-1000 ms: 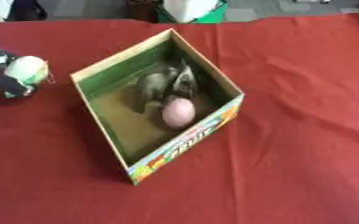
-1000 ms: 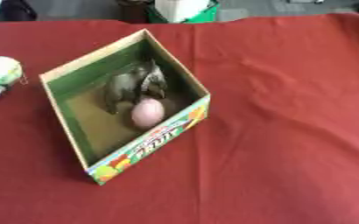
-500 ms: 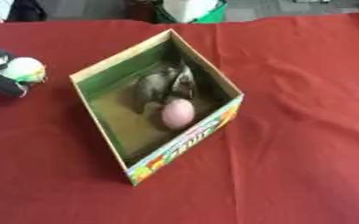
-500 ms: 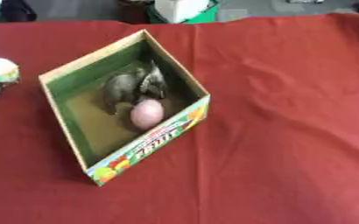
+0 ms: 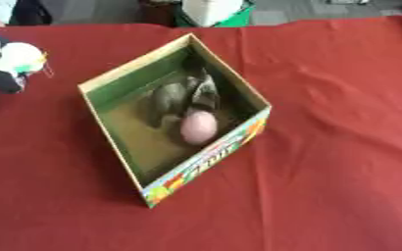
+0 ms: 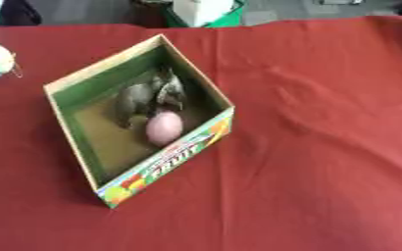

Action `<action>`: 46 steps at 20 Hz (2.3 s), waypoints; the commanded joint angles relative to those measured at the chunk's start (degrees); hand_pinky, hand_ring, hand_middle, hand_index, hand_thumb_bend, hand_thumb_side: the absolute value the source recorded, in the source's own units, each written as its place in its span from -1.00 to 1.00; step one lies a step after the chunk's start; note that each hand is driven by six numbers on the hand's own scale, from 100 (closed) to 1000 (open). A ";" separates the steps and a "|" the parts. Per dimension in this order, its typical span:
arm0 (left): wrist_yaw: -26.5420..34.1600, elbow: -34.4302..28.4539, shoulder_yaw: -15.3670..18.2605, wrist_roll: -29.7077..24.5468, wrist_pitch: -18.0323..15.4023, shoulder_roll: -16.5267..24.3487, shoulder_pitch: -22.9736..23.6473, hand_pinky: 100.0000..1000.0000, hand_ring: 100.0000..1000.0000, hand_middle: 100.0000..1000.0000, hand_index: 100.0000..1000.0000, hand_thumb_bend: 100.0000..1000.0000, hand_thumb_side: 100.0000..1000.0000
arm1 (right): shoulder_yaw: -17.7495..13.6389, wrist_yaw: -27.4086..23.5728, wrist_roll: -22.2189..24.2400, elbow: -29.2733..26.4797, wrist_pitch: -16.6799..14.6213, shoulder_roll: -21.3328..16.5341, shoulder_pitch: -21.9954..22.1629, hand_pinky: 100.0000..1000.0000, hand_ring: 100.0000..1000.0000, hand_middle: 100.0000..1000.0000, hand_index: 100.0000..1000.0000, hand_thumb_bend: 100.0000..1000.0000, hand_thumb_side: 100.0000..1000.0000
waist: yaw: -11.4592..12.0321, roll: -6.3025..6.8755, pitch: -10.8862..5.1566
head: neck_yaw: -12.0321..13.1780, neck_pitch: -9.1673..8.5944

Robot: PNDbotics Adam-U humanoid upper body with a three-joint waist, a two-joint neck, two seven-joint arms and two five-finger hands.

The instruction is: Pick up objects on the table and place them in the box.

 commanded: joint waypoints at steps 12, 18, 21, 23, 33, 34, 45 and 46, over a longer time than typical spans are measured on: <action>4.97 -24.75 -2.48 -1.47 -0.42 3.69 -1.66 -0.50 -0.09 -0.07 -0.43 -1.00 -0.52 | -1.06 -0.82 -0.75 -1.09 -0.48 -1.61 -0.12 0.28 0.61 0.50 0.65 -1.00 1.00 | 0.77 0.11 -3.02 | -2.11 1.88; 6.61 -37.39 -4.60 -5.65 -1.48 3.22 -2.05 -0.50 -0.10 -0.08 -0.44 -1.00 -0.53 | -0.97 -0.96 -0.84 -1.09 -0.56 -1.56 -0.23 0.29 0.61 0.50 0.65 -1.00 1.00 | 0.74 -0.02 -3.41 | -3.77 2.19; 7.28 -41.26 -5.14 -6.99 -1.46 2.83 -2.25 -0.50 -0.10 -0.08 -0.44 -1.00 -0.53 | -0.93 -1.00 -0.85 -1.09 -0.56 -1.52 -0.31 0.29 0.61 0.50 0.65 -1.00 1.00 | 0.70 -0.03 -3.51 | -3.93 2.13; 8.87 -44.47 -6.85 -8.04 -2.45 1.24 -3.06 -0.51 -0.10 -0.08 -0.44 -1.00 -0.54 | -0.81 -1.14 -0.79 -1.09 -0.55 -1.39 -0.53 0.28 0.61 0.50 0.65 -1.00 1.00 | 0.61 -0.02 -3.69 | -3.48 2.01; 13.88 -47.01 -14.43 -11.49 -4.84 -1.96 -5.29 -0.50 -0.08 -0.06 -0.43 -1.00 -0.53 | -0.48 -1.60 -0.49 -1.09 -0.56 -1.27 -1.09 0.28 0.61 0.50 0.64 -1.00 1.00 | 0.51 0.30 -3.92 | -2.12 1.83; 14.34 -47.01 -15.17 -11.66 -4.85 -1.85 -5.36 -0.48 -0.07 -0.06 -0.43 -1.00 -0.53 | -0.47 -1.63 -0.47 -1.09 -0.57 -1.27 -1.12 0.28 0.61 0.50 0.64 -1.00 1.00 | 0.52 0.37 -3.92 | -2.05 1.81; 17.48 -47.01 -21.29 -13.72 -4.42 -0.82 -5.39 -0.44 -0.05 -0.03 -0.41 -1.00 -0.53 | -0.28 -1.74 -0.24 -1.09 -0.40 -1.21 -1.34 0.28 0.60 0.50 0.64 -1.00 1.00 | 0.44 0.79 -3.71 | -1.71 1.34; 17.47 -47.01 -21.67 -14.30 -4.35 -0.71 -5.30 -0.44 -0.05 -0.03 -0.40 -1.00 -0.53 | -0.27 -1.75 -0.22 -1.09 -0.41 -1.20 -1.36 0.28 0.60 0.50 0.64 -1.00 1.00 | 0.42 0.80 -3.70 | -1.67 1.32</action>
